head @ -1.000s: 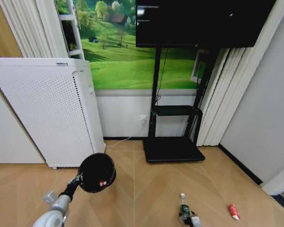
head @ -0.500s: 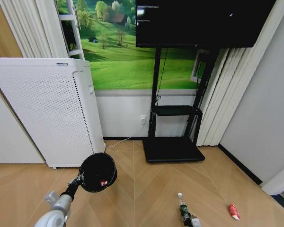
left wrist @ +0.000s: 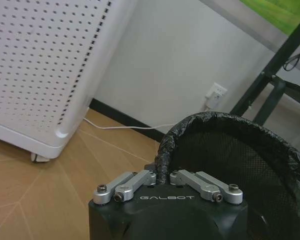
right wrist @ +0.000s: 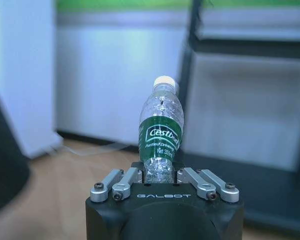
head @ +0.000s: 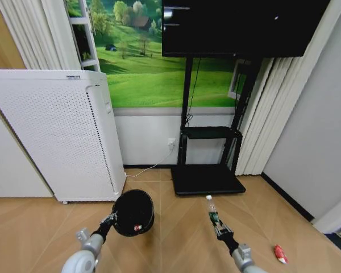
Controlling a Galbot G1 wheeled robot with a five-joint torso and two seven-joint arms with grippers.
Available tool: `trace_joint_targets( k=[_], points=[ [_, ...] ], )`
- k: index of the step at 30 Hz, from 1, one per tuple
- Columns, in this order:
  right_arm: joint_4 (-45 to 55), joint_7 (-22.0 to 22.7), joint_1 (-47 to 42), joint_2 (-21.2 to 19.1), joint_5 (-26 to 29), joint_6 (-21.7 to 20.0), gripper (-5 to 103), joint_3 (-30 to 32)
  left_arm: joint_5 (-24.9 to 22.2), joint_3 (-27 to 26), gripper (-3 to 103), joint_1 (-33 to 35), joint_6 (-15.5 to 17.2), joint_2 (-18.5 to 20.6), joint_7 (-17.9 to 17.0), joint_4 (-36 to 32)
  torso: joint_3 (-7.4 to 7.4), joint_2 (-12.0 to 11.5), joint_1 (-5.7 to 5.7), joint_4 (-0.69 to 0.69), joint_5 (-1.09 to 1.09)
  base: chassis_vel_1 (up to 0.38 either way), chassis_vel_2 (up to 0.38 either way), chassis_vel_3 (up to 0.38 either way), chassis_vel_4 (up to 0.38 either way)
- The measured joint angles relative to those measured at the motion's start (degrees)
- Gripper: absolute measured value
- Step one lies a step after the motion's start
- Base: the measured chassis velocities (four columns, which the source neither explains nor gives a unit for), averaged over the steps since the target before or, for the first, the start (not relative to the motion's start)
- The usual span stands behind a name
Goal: Pick up the trash bin and place the garbage on the floor into it.
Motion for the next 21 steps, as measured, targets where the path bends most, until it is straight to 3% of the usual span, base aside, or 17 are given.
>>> trace_joint_targets(
  k=[4,9,10,17,19,21],
  points=[
    [4.2,-1.9,-0.7,-0.5,-0.9,5.0,25,-0.5,-0.1,4.6,6,-4.6,0.2,3.0,0.2,3.7,0.01,0.0,0.00,0.00,-0.03,0.000,0.000,0.000,0.000],
    [7.8,-2.9,-1.8,-0.2,-1.2,6.2,25,-0.9,-0.9,10.4,6,-10.7,0.2,6.2,1.5,7.7,0.01,0.0,0.00,0.00,-0.02,0.000,0.000,0.000,0.000],
    [8.9,-4.2,-2.0,0.2,-1.2,6.4,25,-1.5,-1.2,14.0,6,-14.3,0.2,7.0,2.0,9.8,0.01,0.0,0.00,-0.01,-0.03,0.000,0.000,0.000,0.000],
    [7.0,-6.1,-0.1,2.5,-5.4,8.2,25,-4.3,-2.8,24.3,6,-24.1,0.2,5.4,1.9,14.5,0.01,0.0,0.01,-0.01,-0.01,0.000,0.000,0.000,0.000],
    [6.9,-7.0,0.0,2.7,-6.3,8.5,25,-5.4,-3.0,30.6,6,-30.1,0.2,3.2,2.0,17.6,0.01,0.0,0.00,-0.01,0.00,0.000,0.000,0.000,0.000],
    [6.9,-7.4,0.0,2.7,-6.5,8.8,25,-5.6,-3.0,33.1,6,-32.1,0.2,2.2,2.0,19.0,0.01,0.0,0.00,-0.01,0.00,0.000,0.000,0.000,0.000]
  ],
)
